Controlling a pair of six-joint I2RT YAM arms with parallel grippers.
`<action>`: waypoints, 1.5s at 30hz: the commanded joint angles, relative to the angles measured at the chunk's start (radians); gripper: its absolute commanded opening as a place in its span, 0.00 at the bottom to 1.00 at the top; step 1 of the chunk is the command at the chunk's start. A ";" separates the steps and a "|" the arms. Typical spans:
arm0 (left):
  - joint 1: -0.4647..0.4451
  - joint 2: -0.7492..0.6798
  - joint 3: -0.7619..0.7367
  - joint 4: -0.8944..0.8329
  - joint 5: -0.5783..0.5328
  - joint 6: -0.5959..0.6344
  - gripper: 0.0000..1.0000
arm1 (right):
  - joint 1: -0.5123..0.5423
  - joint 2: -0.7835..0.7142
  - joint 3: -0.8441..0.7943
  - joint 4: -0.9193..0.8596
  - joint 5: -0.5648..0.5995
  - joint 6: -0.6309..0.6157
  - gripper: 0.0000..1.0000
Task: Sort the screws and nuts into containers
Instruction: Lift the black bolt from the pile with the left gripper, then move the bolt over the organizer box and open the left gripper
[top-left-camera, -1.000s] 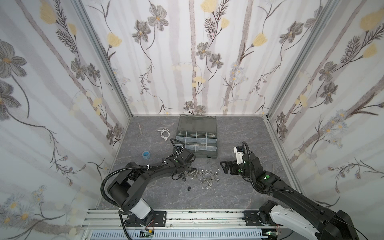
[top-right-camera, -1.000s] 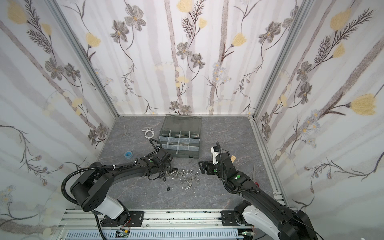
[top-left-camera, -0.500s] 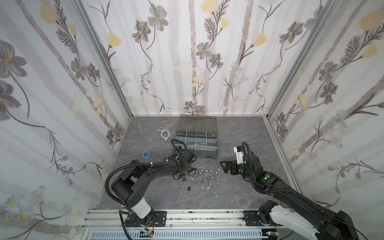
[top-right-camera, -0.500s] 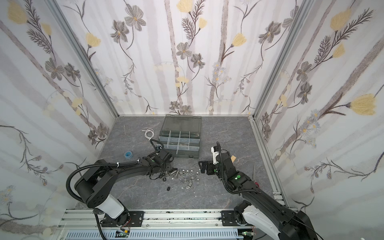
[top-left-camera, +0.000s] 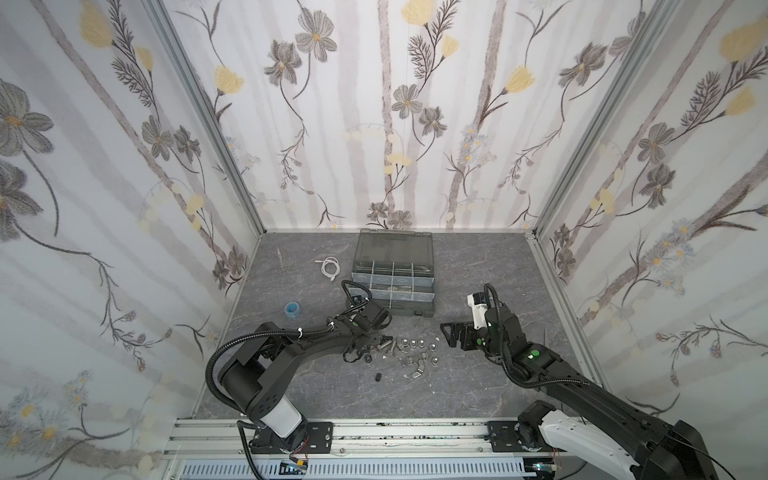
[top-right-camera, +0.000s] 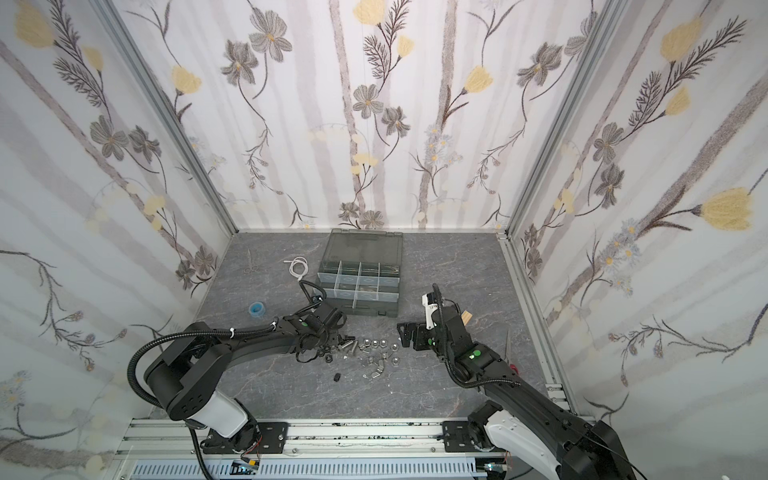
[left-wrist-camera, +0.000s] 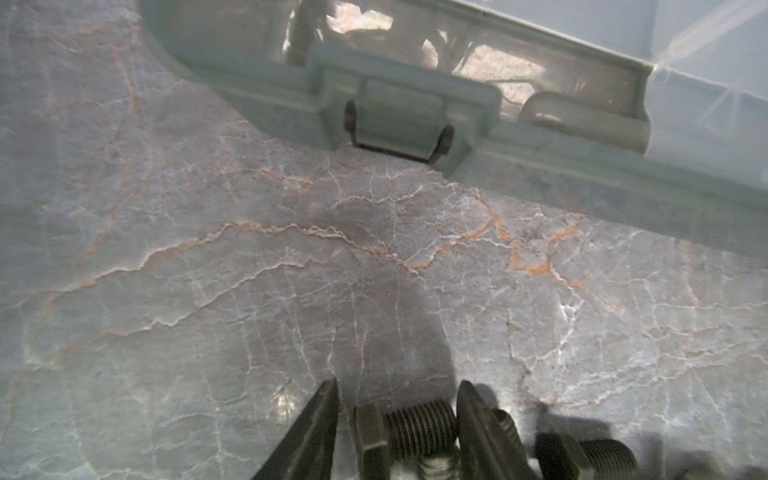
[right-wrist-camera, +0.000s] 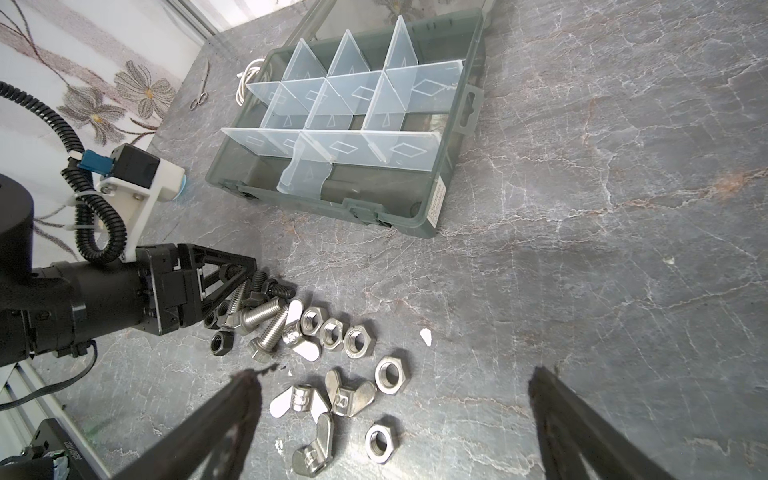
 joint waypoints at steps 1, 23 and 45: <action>0.002 0.018 0.009 -0.041 0.002 0.019 0.44 | 0.001 0.001 0.007 0.021 0.005 0.012 1.00; 0.052 -0.065 0.142 -0.048 0.048 0.076 0.30 | 0.001 -0.105 -0.021 -0.021 0.059 0.048 1.00; 0.213 0.092 0.366 -0.044 0.133 0.186 0.35 | 0.002 -0.157 -0.047 -0.034 0.066 0.077 1.00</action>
